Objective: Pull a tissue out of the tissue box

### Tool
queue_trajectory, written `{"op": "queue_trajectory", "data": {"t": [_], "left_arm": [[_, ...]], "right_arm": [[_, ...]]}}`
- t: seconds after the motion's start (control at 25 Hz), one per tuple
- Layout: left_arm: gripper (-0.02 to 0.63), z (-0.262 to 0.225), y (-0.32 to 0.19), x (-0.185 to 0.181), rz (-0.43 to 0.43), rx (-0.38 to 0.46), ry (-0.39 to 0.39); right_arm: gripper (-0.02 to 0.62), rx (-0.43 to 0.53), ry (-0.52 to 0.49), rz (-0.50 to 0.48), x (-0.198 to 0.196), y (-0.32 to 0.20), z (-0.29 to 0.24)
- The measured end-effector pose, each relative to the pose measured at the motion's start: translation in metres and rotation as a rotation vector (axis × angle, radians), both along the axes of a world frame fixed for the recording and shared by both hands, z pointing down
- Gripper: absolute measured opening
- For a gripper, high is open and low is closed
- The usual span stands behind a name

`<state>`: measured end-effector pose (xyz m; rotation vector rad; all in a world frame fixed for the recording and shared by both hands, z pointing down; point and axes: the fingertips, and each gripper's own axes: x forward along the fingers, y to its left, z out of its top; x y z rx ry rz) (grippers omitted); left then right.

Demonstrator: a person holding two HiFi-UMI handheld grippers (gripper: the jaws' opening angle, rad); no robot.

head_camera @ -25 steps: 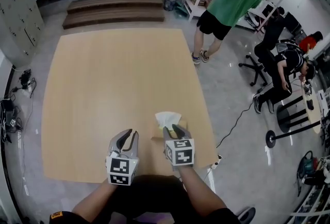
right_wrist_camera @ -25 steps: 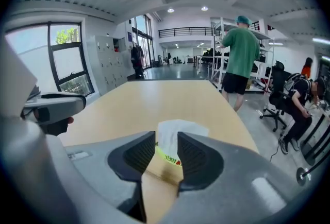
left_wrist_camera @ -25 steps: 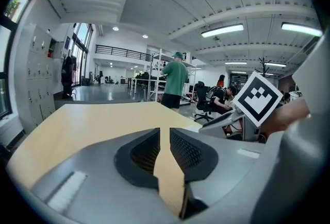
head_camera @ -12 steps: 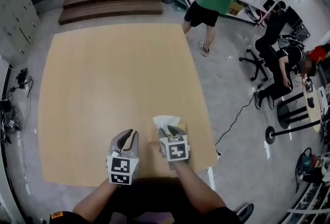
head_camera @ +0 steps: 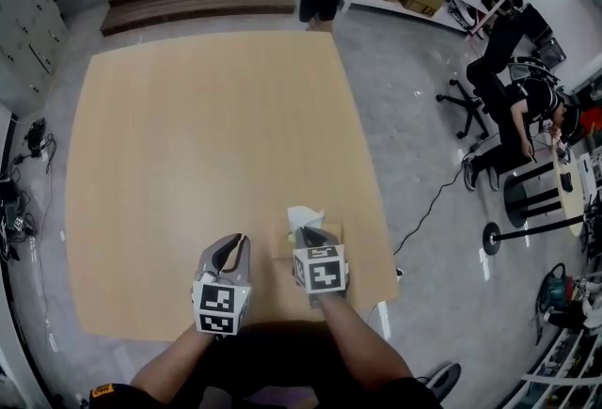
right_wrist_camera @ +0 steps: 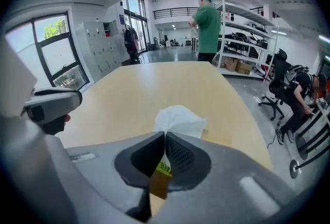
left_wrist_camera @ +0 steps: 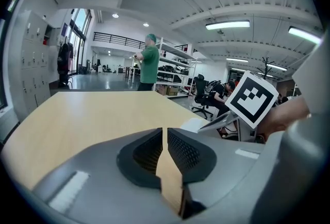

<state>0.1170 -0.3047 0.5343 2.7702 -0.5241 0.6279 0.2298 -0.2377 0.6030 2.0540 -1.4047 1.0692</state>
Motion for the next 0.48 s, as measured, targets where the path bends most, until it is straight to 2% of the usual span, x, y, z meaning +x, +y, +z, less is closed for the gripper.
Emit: {"op": "queue_trajectory", "data": {"t": [0.28, 0.48], "left_arm": [[0.018, -0.004, -0.001, -0.004, -0.002, -0.005, 0.02], [0.018, -0.007, 0.001, -0.011, -0.01, -0.018, 0.038]], "right_arm": [[0.001, 0.152, 0.074, 0.049, 0.017, -0.009, -0.055], [0.0, 0.317, 0.126, 0.013, 0.004, -0.018, -0.104]]}}
